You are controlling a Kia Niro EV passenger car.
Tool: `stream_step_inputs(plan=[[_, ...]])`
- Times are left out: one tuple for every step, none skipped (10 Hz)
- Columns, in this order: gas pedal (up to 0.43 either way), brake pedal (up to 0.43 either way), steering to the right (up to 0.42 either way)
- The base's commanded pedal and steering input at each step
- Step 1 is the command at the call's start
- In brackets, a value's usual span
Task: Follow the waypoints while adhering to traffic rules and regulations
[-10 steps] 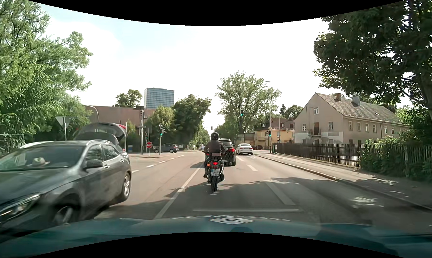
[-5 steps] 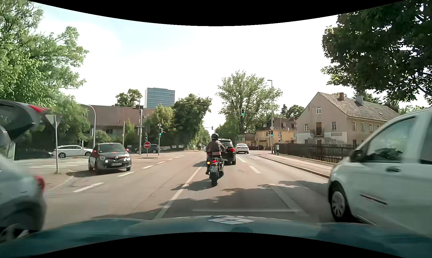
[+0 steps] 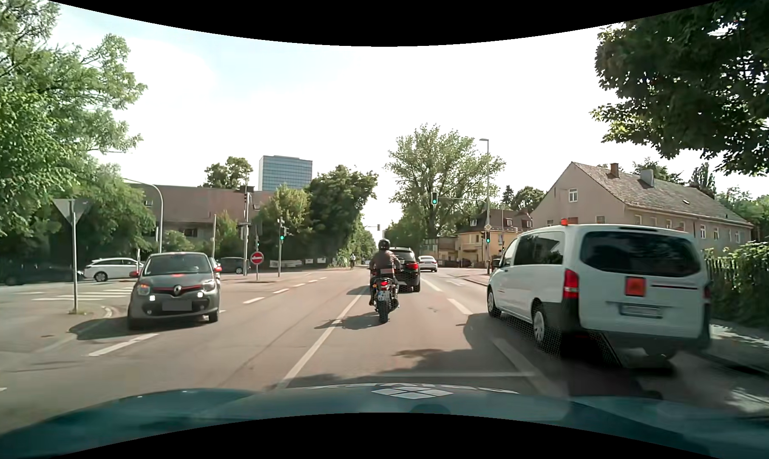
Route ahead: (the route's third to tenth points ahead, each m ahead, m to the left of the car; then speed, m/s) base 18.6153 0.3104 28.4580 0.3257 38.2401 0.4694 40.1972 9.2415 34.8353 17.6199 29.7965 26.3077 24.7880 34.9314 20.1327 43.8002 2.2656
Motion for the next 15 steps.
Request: stream_step_inputs(plan=[[0.150,0.000,-0.012],[0.157,0.000,-0.012],[0.157,0.000,-0.009],[0.157,0.000,-0.001],[0.157,0.000,0.000],[0.150,0.000,0.000],[0.118,0.000,0.000],[0.087,0.000,0.000],[0.079,0.000,0.000],[0.079,0.000,0.000],[0.079,0.000,0.000],[0.079,0.000,0.000],[0.079,0.000,0.000],[0.079,0.000,0.001],[0.047,0.000,0.001]])
